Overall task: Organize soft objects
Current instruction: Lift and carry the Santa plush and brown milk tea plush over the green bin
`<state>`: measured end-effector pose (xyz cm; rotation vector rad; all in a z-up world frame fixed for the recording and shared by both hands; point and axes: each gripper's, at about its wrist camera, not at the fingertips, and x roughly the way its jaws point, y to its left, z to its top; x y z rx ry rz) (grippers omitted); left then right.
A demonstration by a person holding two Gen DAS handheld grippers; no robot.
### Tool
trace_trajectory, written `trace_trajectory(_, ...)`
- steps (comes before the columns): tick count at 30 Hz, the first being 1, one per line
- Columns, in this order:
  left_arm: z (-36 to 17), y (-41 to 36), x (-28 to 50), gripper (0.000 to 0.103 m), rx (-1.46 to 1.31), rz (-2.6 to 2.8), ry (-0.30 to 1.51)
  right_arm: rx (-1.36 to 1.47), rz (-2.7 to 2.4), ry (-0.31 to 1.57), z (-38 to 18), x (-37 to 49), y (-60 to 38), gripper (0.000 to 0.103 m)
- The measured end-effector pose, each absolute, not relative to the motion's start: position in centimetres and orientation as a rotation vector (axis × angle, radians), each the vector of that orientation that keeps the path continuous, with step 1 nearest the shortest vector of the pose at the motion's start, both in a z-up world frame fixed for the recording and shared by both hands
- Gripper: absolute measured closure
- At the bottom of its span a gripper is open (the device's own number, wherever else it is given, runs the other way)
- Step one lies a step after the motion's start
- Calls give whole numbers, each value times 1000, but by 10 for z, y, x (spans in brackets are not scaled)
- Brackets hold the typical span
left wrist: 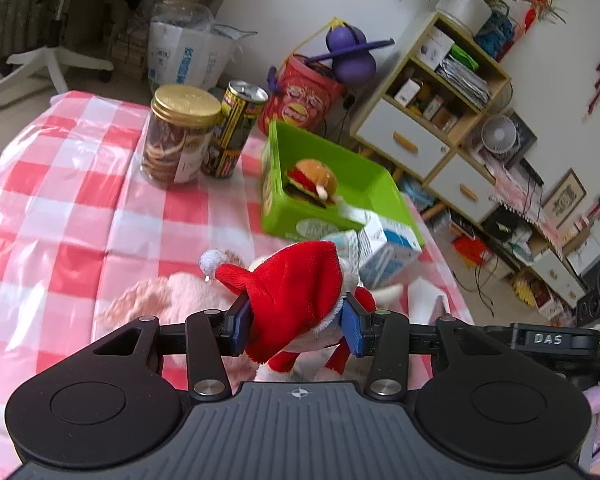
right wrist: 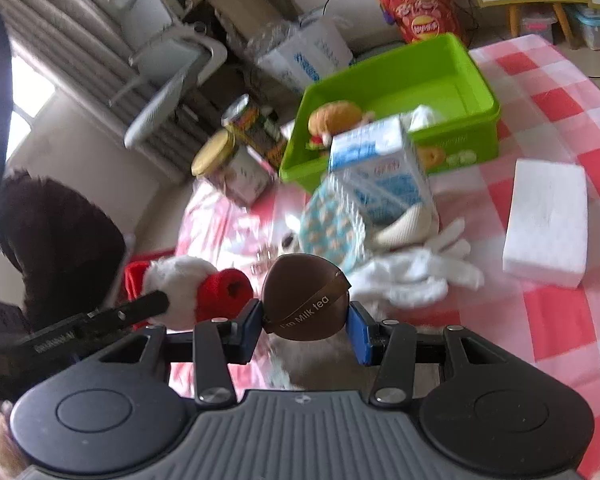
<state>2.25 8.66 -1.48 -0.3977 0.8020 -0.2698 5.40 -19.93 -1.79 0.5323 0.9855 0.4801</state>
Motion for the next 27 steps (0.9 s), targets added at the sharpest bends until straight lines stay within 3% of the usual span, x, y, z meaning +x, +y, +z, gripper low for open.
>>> trace_trajectory(13, 1, 52, 107, 57, -396, -271, 740, 660, 398, 843, 5, 129, -256, 83)
trace_trajectory(27, -5, -37, 243, 57, -272, -335, 764, 635, 301, 864, -30, 226, -270, 83)
